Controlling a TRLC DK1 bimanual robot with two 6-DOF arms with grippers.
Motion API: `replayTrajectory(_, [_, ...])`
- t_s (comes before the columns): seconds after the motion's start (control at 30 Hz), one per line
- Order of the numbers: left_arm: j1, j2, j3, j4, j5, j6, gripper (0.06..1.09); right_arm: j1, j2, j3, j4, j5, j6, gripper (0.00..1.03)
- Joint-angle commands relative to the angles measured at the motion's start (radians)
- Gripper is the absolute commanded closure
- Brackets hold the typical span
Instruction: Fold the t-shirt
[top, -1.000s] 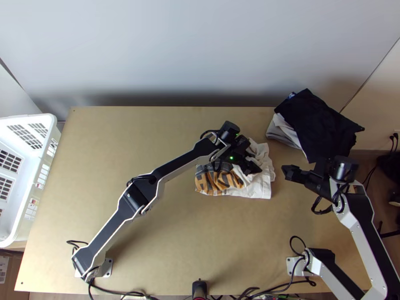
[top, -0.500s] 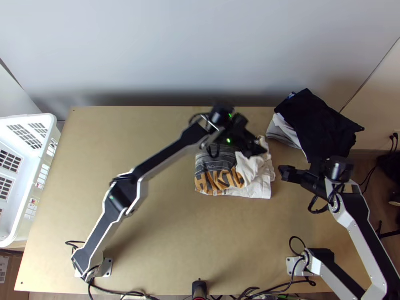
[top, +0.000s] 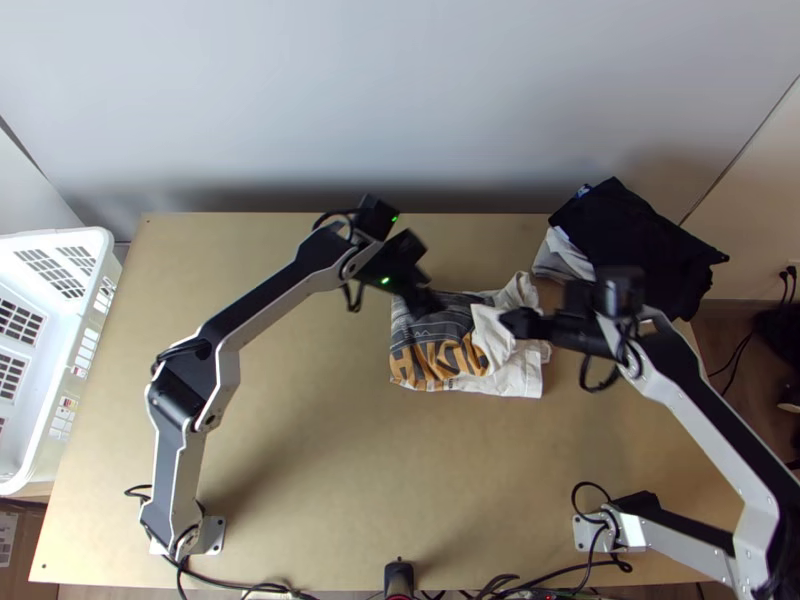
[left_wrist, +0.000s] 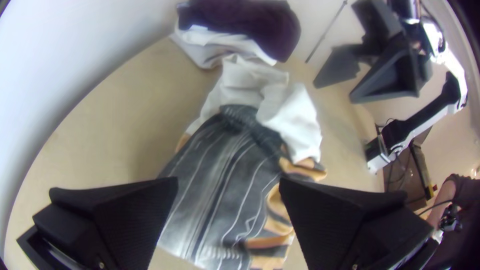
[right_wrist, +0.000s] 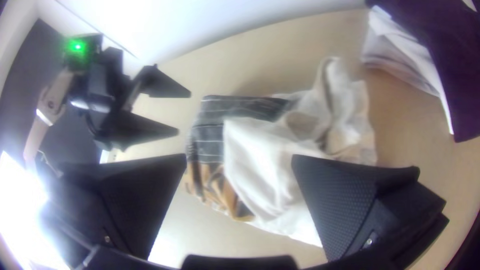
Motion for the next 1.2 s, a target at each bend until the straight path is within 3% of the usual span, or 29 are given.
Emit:
replayTrajectory(0.0, [0.044,-0.078,-0.245,0.008,-0.130,0.160,0.10,0.163,0.169,0.235,-0.062,-0.083,0.104,0.05])
replayTrajectory(0.13, [0.041,-0.071,-0.326,0.080,-0.195,0.176,0.10,0.198,0.278,0.336,-0.062,-0.112,0.123,0.05])
replayTrajectory(0.33, [0.050,-0.052,-0.345,0.109,-0.218,0.176,0.10,0.225,0.462,0.465,-0.052,-0.131,0.118,0.05])
replayTrajectory(0.53, [0.050,-0.054,-0.342,0.125,-0.224,0.176,0.10,0.154,0.590,0.470,-0.055,-0.138,0.118,0.05])
replayTrajectory(0.87, [0.056,-0.055,-0.332,0.135,-0.224,0.174,0.10,-0.018,0.407,0.253,-0.195,-0.132,0.110,0.05])
replayTrajectory(1.17, [0.042,-0.043,-0.296,0.137,-0.227,0.168,0.10,-0.105,0.324,0.129,-0.450,-0.126,-0.014,0.05])
